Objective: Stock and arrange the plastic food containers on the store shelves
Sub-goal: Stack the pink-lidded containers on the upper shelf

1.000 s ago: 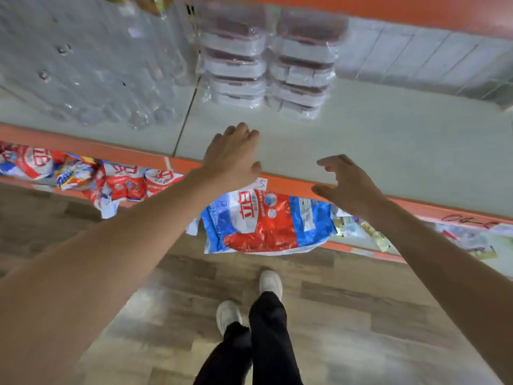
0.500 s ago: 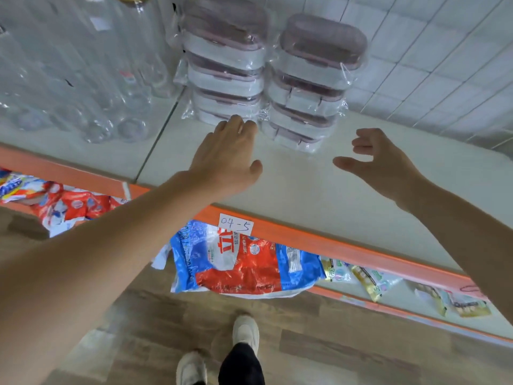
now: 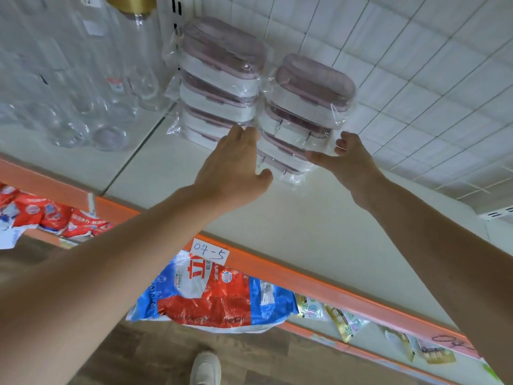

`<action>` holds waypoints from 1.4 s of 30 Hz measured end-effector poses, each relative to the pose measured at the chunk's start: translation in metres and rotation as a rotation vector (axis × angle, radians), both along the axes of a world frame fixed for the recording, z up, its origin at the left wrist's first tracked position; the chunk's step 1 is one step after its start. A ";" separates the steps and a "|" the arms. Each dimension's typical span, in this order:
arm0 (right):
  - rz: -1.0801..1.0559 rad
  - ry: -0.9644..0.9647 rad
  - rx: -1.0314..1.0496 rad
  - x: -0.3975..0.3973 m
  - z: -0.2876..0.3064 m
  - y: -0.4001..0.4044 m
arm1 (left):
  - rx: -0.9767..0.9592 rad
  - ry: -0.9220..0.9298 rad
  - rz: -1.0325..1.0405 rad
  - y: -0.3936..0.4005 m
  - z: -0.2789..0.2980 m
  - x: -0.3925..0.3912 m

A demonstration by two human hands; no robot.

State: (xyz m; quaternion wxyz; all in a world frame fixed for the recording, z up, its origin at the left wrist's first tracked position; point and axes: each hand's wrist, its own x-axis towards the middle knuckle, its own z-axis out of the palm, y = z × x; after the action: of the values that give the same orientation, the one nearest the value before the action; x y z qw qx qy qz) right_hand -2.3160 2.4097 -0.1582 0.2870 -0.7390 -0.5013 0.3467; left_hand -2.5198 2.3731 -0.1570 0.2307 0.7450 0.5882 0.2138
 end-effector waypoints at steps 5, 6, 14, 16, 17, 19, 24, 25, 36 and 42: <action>-0.016 0.096 -0.027 0.006 -0.035 0.002 | 0.024 -0.056 -0.017 -0.006 -0.019 -0.003; -0.021 0.132 -0.034 0.005 -0.041 0.003 | 0.030 -0.054 -0.028 -0.006 -0.022 -0.005; 0.036 0.341 0.074 -0.010 -0.073 0.016 | 0.101 0.001 -0.078 0.003 -0.040 -0.014; 0.006 0.312 0.085 -0.010 -0.076 0.018 | 0.108 0.002 -0.089 0.003 -0.042 -0.013; -0.012 0.287 0.078 -0.009 -0.077 0.017 | 0.112 0.002 -0.093 0.002 -0.042 -0.012; -0.031 0.240 0.058 -0.007 -0.077 0.014 | 0.119 0.000 -0.094 0.001 -0.043 -0.011; -0.014 0.212 0.054 -0.012 -0.077 -0.021 | 0.146 0.002 -0.064 -0.014 -0.039 -0.012; -0.016 0.213 0.055 -0.013 -0.076 -0.031 | 0.161 0.001 -0.045 -0.018 -0.037 -0.012; -0.080 0.171 0.075 -0.027 -0.078 -0.105 | 0.240 -0.124 0.052 -0.044 -0.010 -0.017; 0.002 -0.034 -0.018 -0.013 -0.054 -0.134 | 0.036 -0.298 -0.036 -0.042 0.008 -0.001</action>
State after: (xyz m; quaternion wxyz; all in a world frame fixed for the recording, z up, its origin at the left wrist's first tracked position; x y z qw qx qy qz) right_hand -2.3290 2.2755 -0.2125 0.2713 -0.7468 -0.5038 0.3389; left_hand -2.5204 2.3311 -0.1493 0.3060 0.7195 0.5301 0.3281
